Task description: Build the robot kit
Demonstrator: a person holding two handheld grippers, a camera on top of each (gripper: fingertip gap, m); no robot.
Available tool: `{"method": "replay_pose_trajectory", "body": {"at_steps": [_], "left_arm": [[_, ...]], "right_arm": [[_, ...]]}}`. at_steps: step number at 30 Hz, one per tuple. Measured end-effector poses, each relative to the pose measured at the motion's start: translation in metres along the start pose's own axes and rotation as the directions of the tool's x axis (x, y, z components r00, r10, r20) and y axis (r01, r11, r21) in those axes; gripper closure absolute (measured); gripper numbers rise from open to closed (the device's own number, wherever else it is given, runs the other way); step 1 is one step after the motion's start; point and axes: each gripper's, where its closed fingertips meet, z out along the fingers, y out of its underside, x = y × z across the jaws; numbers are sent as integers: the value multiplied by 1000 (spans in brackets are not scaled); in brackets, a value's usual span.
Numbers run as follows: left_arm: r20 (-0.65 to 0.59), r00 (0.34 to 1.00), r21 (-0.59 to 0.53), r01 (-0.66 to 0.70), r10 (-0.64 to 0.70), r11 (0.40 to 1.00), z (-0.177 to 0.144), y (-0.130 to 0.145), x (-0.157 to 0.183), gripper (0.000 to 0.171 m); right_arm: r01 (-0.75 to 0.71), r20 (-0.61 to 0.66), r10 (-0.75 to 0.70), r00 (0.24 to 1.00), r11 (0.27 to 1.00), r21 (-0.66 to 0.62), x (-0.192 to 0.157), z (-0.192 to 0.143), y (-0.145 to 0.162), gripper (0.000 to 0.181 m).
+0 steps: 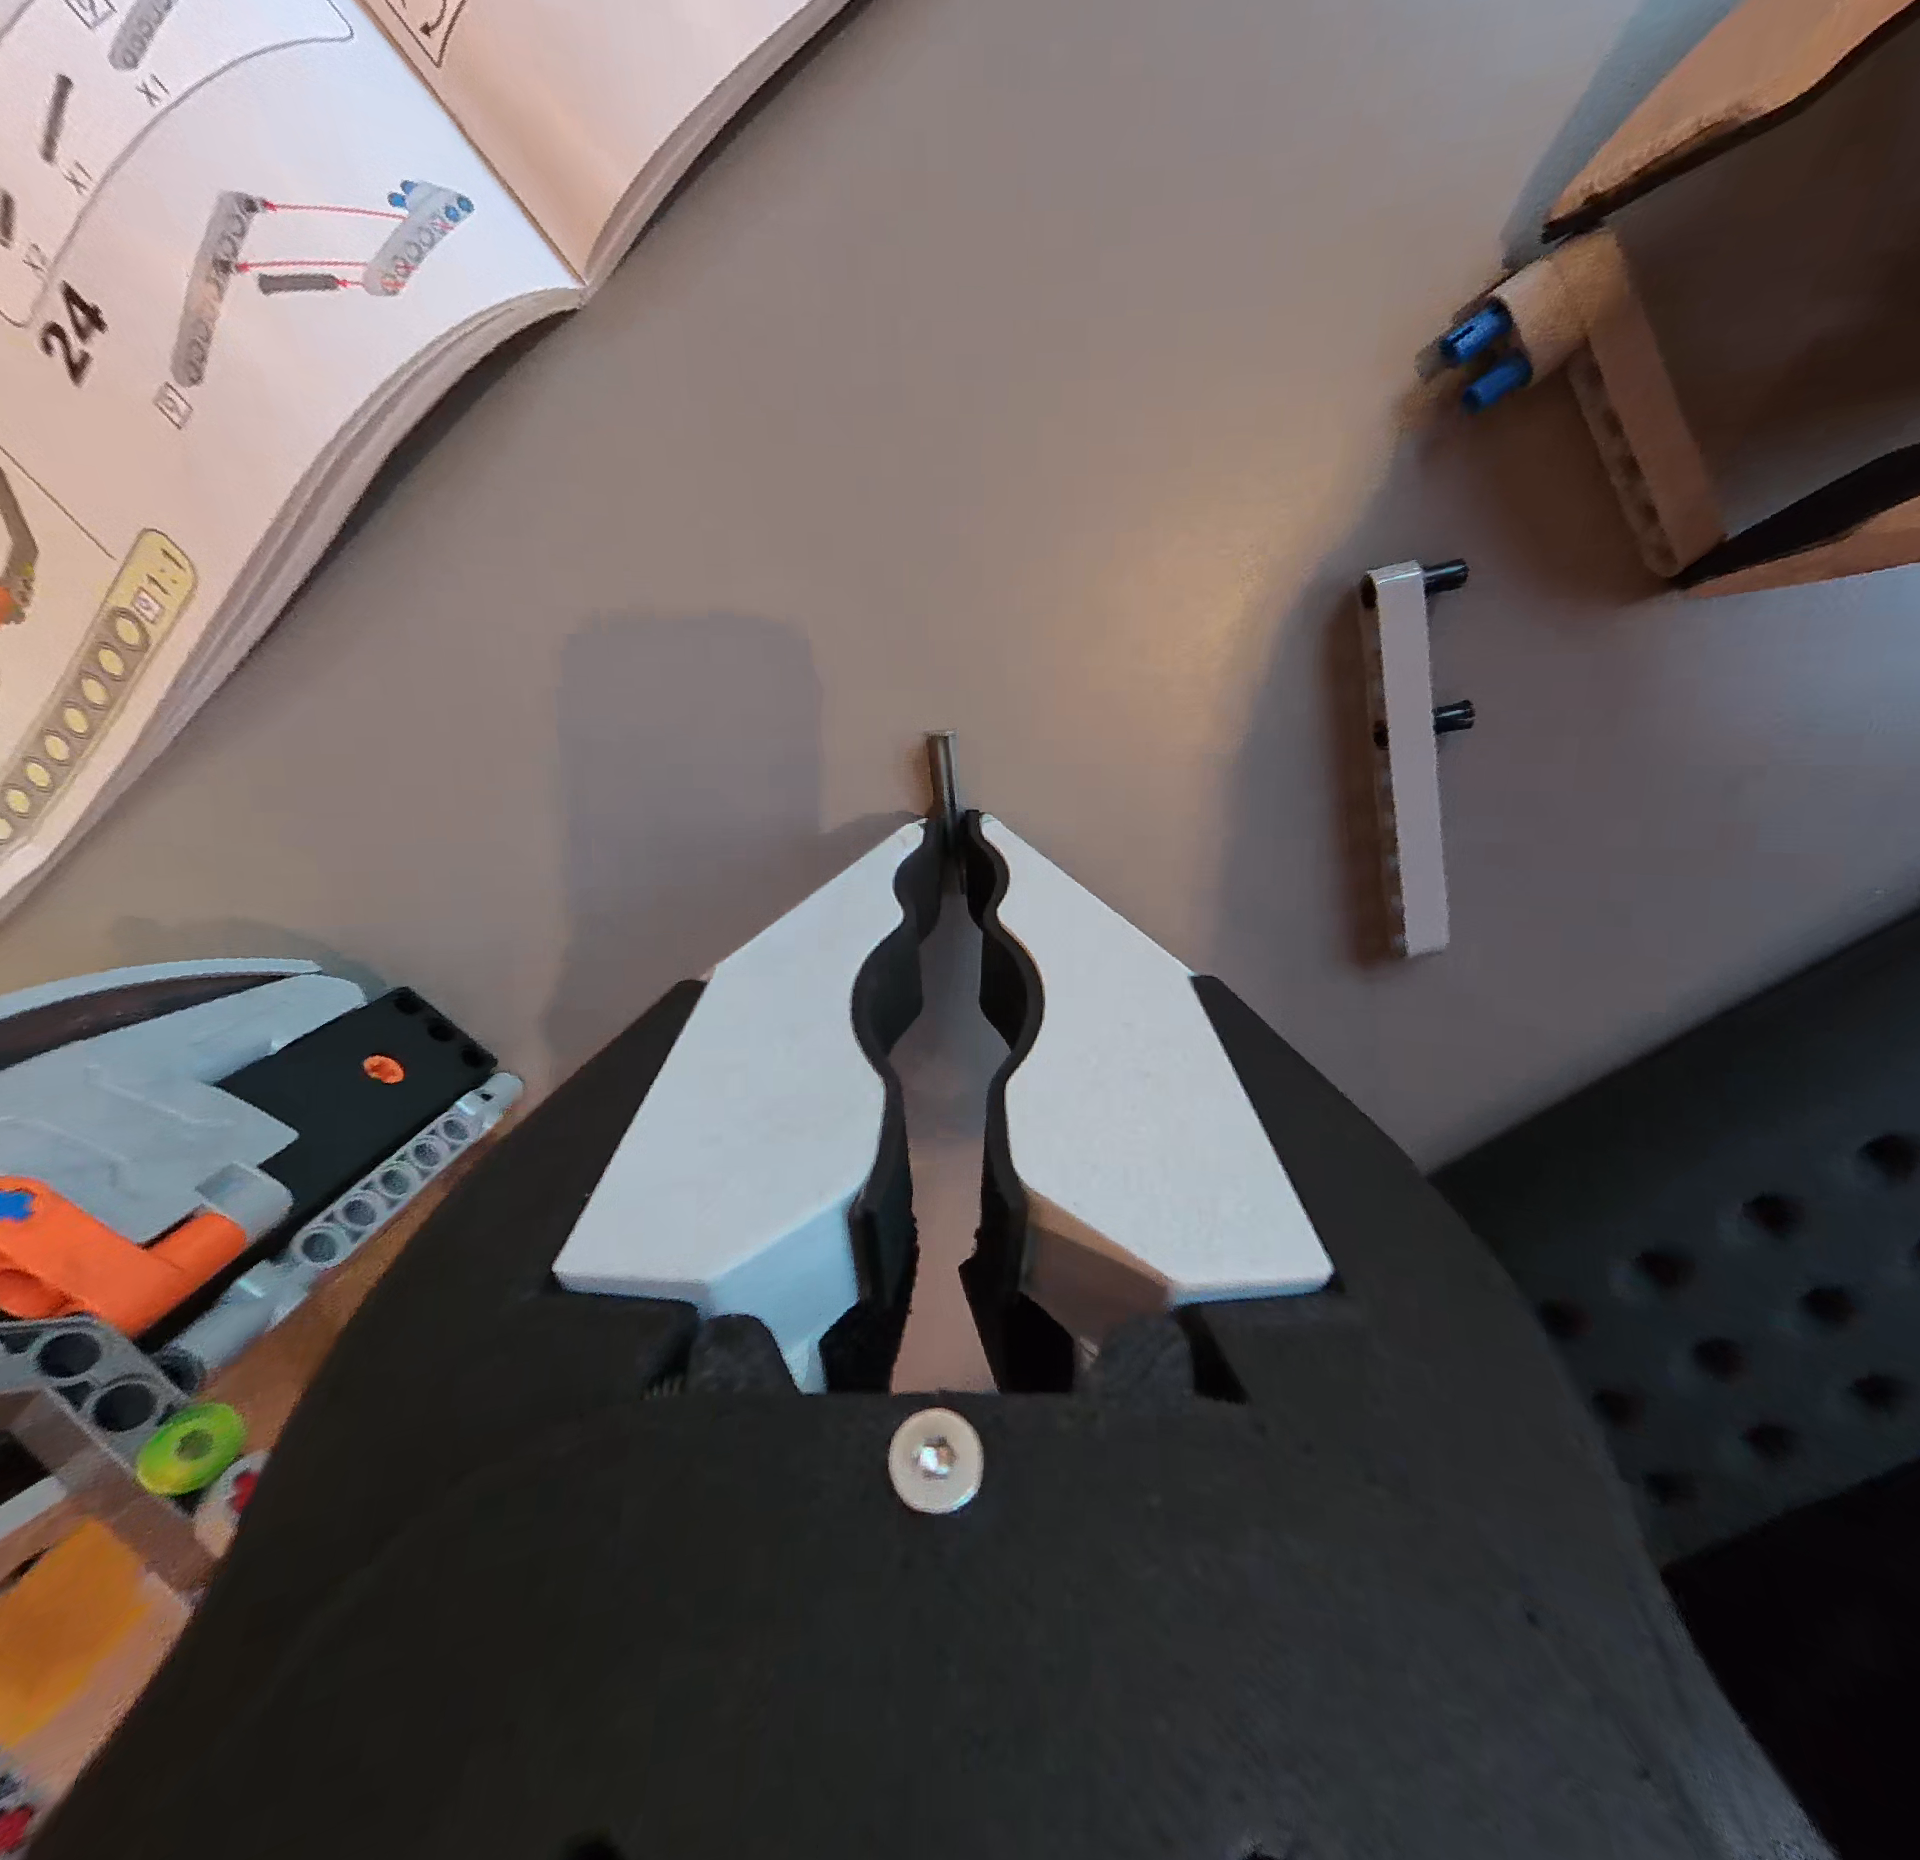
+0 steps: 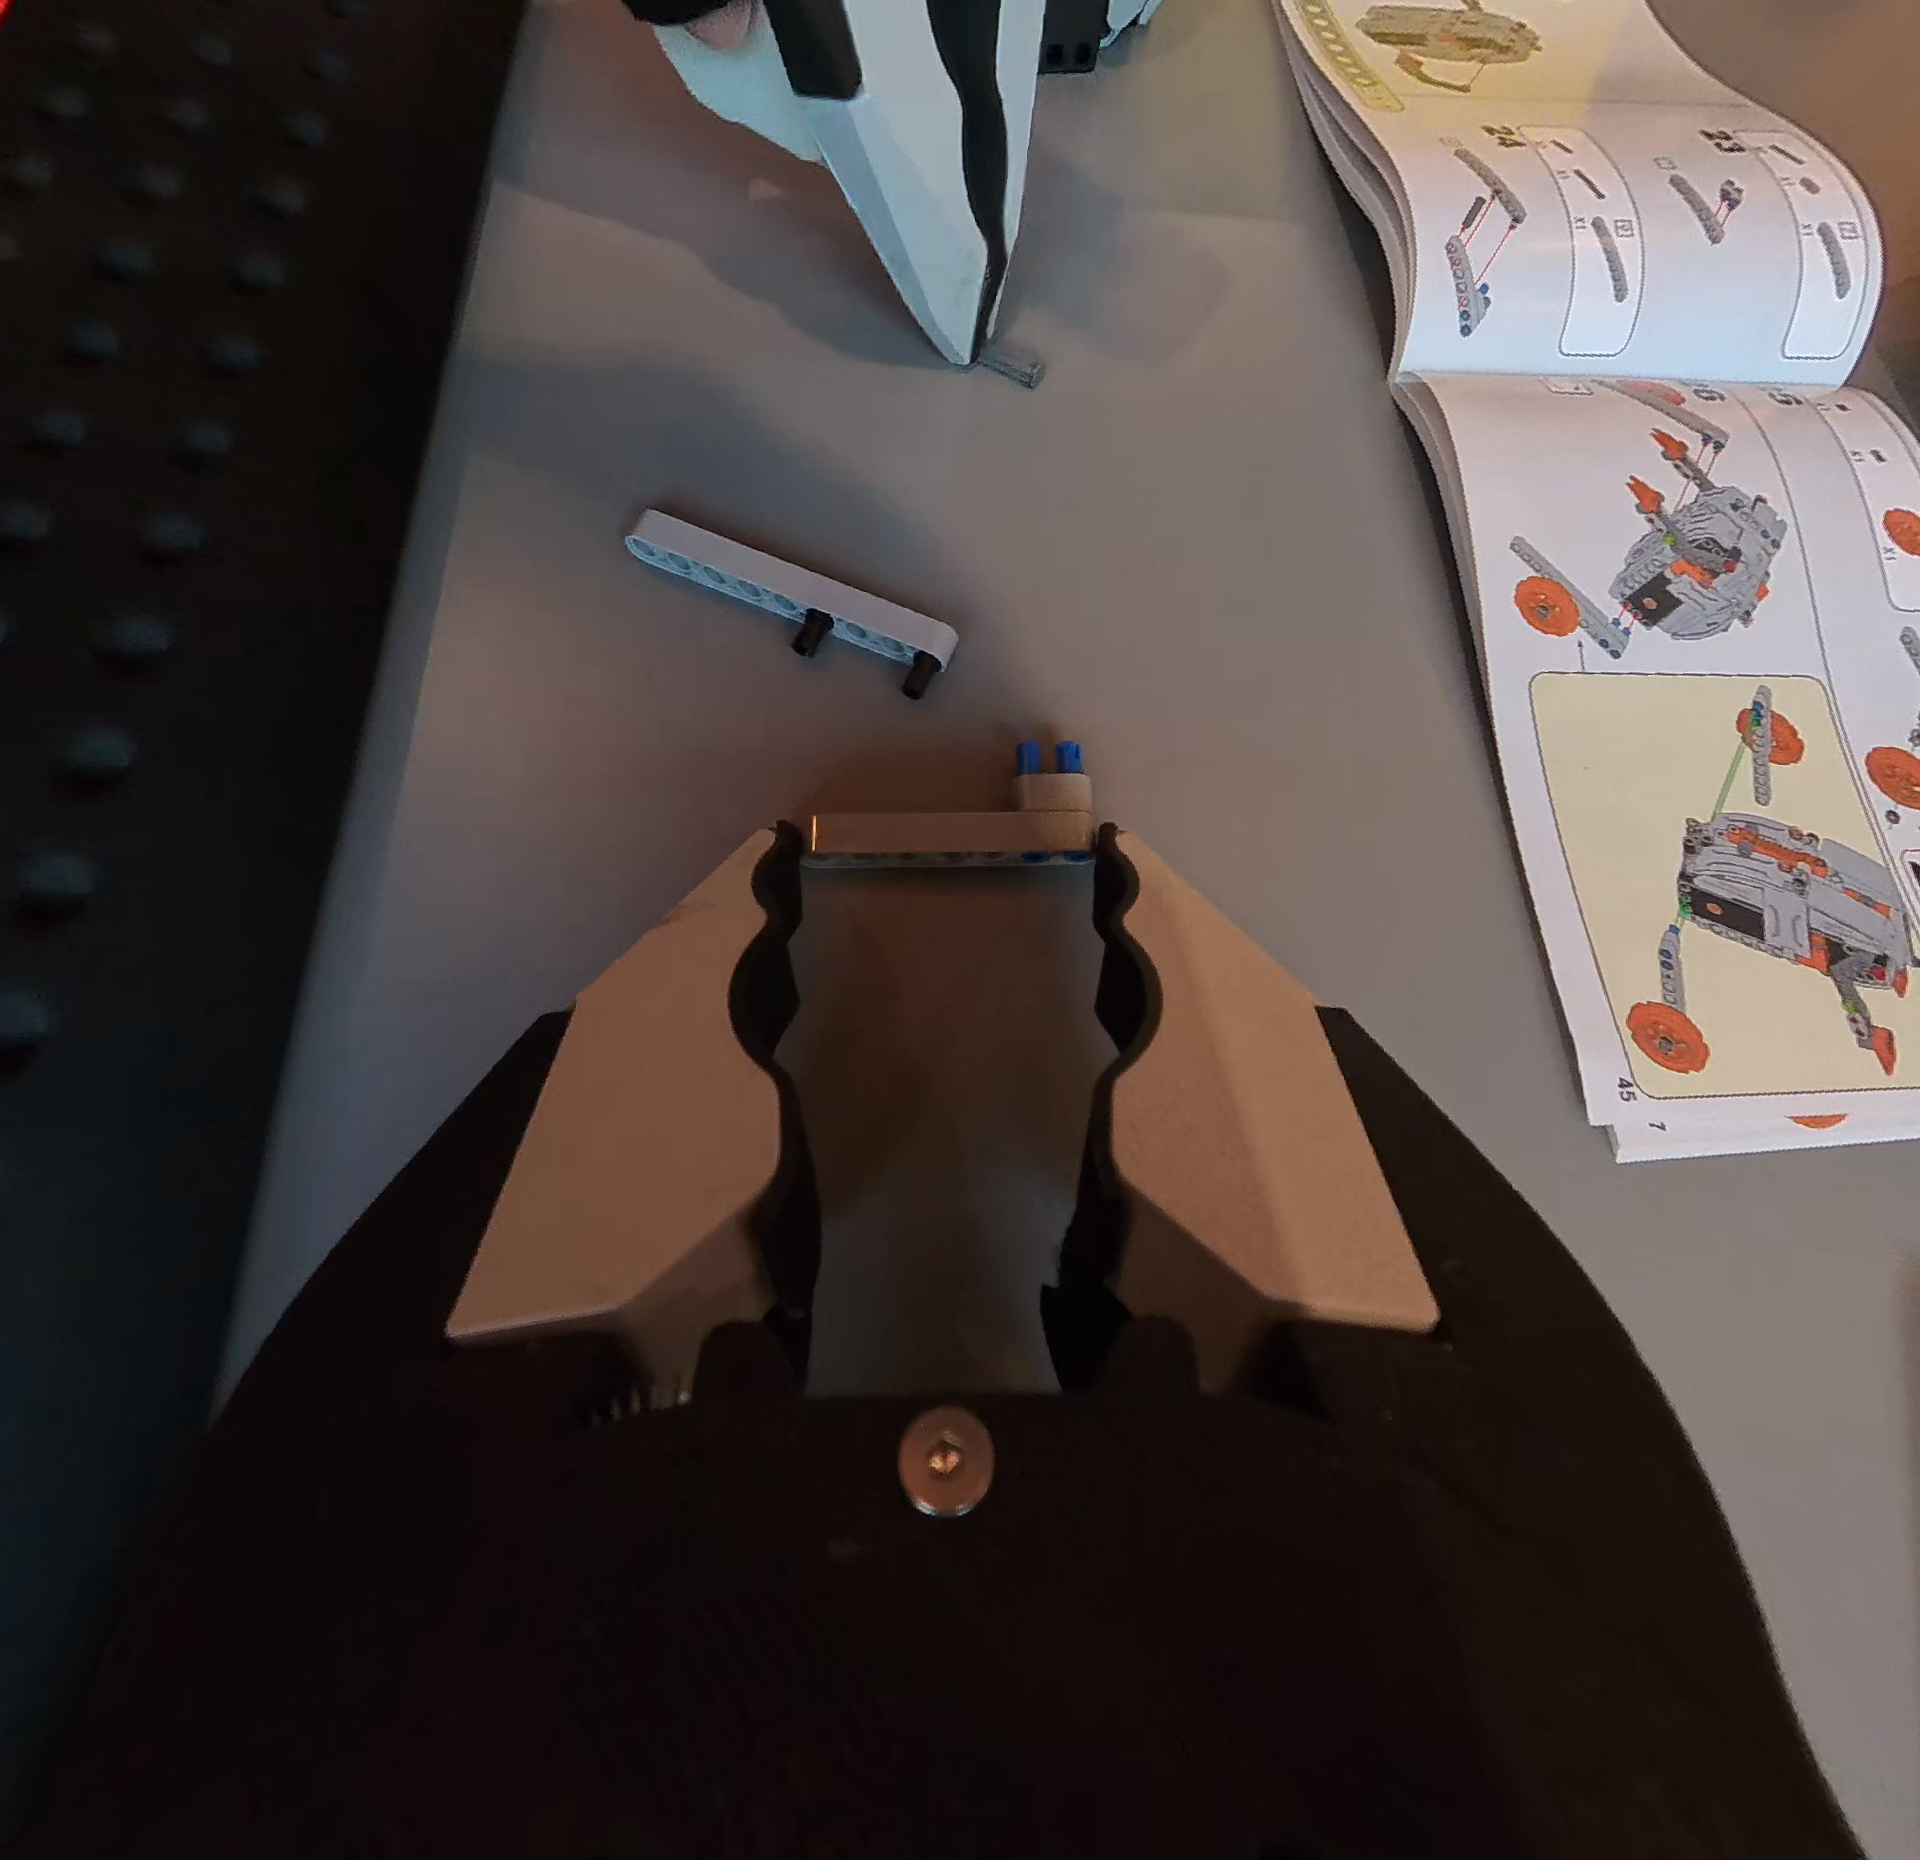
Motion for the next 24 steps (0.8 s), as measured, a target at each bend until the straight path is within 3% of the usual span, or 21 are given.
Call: {"method": "replay_pose_trajectory", "body": {"at_steps": [5,9,12,15,18,21,24], "left_arm": [[-174,984,47,35,-26,998,-5,-2,21,170],[-174,984,190,5,29,982,-17,-12,31,170],[-182,980,365,-14,86,931,-36,-25,42,170],[-246,966,542,67,82,838,-62,-40,53,170],[-425,904,662,267,57,700,-93,-55,63,170],[-572,814,721,438,104,537,-123,-67,69,170],[-669,728,708,563,148,427,-144,-75,72,170]], "right_arm": [[18,-7,-18,1000,1000,5,1,0,-1,126],[49,-31,-49,998,999,16,2,-1,-4,126],[79,-61,-76,995,996,47,4,-5,-12,126],[129,-123,-118,985,988,86,6,-13,-25,126],[147,-198,-111,974,973,178,9,-24,-47,126],[79,-241,5,971,937,339,9,-41,-75,127],[-31,-206,164,965,847,531,8,-62,-101,127]]}}
